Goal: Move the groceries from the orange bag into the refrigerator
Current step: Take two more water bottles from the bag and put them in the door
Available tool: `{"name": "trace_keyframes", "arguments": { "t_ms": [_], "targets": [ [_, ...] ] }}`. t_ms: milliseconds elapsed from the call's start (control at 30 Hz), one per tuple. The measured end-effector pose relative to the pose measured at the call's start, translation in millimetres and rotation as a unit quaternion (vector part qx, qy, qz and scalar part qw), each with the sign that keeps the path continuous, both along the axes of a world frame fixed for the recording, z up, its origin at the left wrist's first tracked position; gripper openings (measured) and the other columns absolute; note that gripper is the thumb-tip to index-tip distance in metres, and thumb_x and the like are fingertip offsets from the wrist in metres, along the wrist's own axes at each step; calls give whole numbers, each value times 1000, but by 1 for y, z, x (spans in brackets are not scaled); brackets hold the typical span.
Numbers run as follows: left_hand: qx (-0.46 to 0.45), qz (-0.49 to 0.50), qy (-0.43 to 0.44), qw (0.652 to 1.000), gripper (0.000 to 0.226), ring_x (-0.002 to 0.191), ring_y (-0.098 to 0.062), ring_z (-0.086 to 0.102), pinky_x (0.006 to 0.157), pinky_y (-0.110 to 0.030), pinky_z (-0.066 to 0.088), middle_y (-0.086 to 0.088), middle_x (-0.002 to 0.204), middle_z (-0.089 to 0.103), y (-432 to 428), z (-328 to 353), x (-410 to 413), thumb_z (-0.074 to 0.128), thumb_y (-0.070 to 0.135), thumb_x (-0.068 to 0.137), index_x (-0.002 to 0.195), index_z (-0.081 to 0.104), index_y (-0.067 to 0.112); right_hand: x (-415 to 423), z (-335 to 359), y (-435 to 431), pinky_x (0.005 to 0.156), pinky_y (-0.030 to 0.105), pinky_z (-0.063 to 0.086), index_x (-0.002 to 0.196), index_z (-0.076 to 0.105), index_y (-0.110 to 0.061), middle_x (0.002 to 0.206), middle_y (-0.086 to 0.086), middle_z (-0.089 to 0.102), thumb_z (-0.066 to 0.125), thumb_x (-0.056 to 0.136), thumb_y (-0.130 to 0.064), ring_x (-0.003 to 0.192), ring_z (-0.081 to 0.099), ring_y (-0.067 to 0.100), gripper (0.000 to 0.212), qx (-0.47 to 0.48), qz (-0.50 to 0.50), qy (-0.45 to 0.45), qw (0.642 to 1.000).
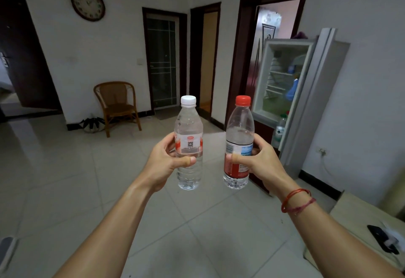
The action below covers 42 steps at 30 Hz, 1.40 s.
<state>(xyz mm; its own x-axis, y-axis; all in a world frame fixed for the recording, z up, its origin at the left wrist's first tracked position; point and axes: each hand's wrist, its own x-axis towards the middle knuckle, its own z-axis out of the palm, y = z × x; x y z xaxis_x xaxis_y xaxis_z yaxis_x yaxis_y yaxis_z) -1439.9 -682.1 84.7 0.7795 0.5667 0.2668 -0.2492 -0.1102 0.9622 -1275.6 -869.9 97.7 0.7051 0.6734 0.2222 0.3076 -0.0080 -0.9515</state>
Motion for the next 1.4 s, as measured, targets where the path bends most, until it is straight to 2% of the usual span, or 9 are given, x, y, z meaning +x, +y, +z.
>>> {"name": "trace_keyframes", "arguments": {
  "t_ms": [167,433,667,1000,1100,1167,1233,1333,1400],
  "targets": [
    [-7,5,8,1000,64,102,-20,71,78,-30,57,0,110,73,70,-11,62,75,-17,69,125,59,10,61,-12,67,91,45,59,118,63,-31,105,-2,77,91,67,-13,95,74,15,61,8,-5,5,1000],
    [-18,-2,10,1000,67,98,-18,71,73,-26,56,-1,107,74,189,-6,189,72,-22,69,126,58,9,188,-11,184,93,45,58,119,63,-28,105,0,77,90,67,-7,97,74,17,62,17,5,10,1000],
    [-30,-12,9,999,70,102,-19,71,75,-26,57,-3,113,72,278,-1,287,72,-21,70,130,55,10,287,-7,273,91,46,59,120,63,-27,105,2,77,89,67,-4,96,74,20,63,19,-1,18,1000],
    [-27,-39,39,998,74,106,-16,69,80,-28,59,-1,119,70,402,-16,423,73,-16,71,135,52,15,411,-30,386,90,44,59,118,63,-29,106,-3,76,92,65,-13,95,74,15,62,1,-36,21,999],
    [-27,-60,43,997,70,104,-16,70,77,-27,59,0,116,71,446,-22,472,73,-15,71,129,55,19,451,-36,427,90,42,59,118,62,-36,109,-3,75,92,64,-14,97,73,15,66,4,-52,20,998],
    [-28,-78,50,995,67,101,-14,71,74,-25,59,3,111,73,478,-22,505,74,-15,71,124,56,22,481,-39,456,90,45,59,120,63,-31,109,0,75,93,63,-12,97,74,18,67,8,-69,28,997],
    [-18,-94,66,993,64,101,-13,71,80,-29,60,6,108,74,505,-20,537,75,-12,71,121,57,24,509,-39,480,90,47,59,121,63,-26,108,2,75,92,63,-9,96,74,20,67,12,-88,42,995],
    [5,-111,87,990,58,105,-18,70,94,-42,55,4,111,73,541,-14,586,78,-5,70,115,59,25,548,-37,510,88,43,60,124,62,-25,110,3,74,92,64,-7,96,74,19,70,19,-114,50,992],
    [15,-114,97,989,58,108,-22,68,98,-47,52,1,115,71,559,-14,618,83,8,65,115,60,24,572,-36,524,86,39,60,125,61,-25,109,1,74,91,65,-7,95,74,16,69,11,-126,50,991]
  ]
}}
